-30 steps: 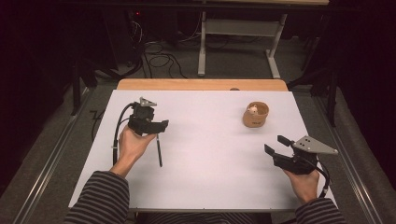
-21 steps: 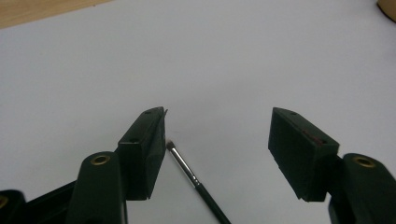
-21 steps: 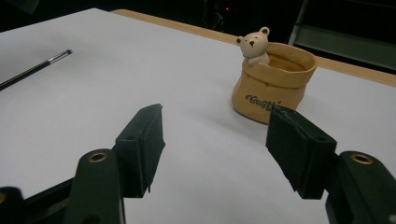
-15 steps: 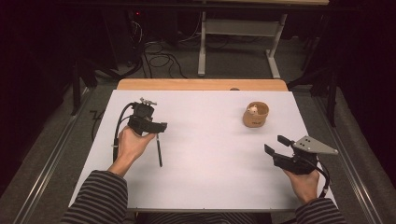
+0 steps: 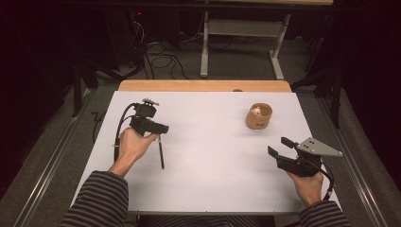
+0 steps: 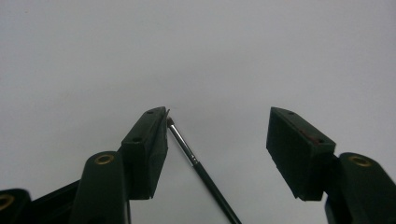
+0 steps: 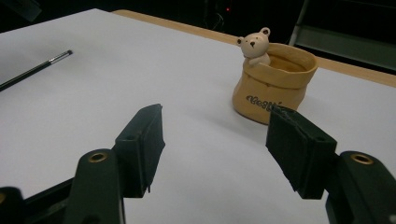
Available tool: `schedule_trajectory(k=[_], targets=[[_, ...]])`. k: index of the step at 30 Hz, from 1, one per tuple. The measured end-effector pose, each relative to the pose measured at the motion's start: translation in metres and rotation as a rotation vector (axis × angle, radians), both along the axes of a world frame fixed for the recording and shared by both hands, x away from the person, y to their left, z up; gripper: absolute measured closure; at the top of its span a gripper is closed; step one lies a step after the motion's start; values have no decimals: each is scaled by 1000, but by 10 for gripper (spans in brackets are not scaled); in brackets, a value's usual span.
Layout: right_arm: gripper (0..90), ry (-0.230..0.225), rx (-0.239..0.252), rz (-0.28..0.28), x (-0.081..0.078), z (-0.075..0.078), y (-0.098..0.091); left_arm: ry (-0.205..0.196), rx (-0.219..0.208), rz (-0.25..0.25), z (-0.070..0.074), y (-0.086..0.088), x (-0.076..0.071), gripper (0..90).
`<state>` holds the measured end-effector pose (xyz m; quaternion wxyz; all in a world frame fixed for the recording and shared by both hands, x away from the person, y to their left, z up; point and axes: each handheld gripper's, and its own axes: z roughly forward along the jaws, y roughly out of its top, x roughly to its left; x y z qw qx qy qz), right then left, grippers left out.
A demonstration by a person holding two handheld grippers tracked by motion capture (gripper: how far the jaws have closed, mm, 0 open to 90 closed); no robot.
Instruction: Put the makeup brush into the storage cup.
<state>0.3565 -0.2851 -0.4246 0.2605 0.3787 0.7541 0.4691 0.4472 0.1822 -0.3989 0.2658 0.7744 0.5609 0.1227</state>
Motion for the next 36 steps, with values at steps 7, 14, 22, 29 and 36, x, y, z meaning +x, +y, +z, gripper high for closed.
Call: schedule_trajectory(k=[7, 14, 22, 29, 36], targets=[[378, -1, 1, 1, 0, 0, 0, 50, 16, 8, -2, -2, 4, 415], [378, -4, 1, 3, 0, 0, 0, 131, 18, 27, -6, -2, 10, 422], [377, -4, 5, 4, -1, 1, 0, 197, 24, 42, -11, -2, 15, 418], [376, -5, 5, 6, -1, 0, 0, 263, 31, 50, -16, -3, 18, 414], [373, -6, 11, 11, -2, 1, 1, 308, 26, 49, -19, -6, 19, 421]])
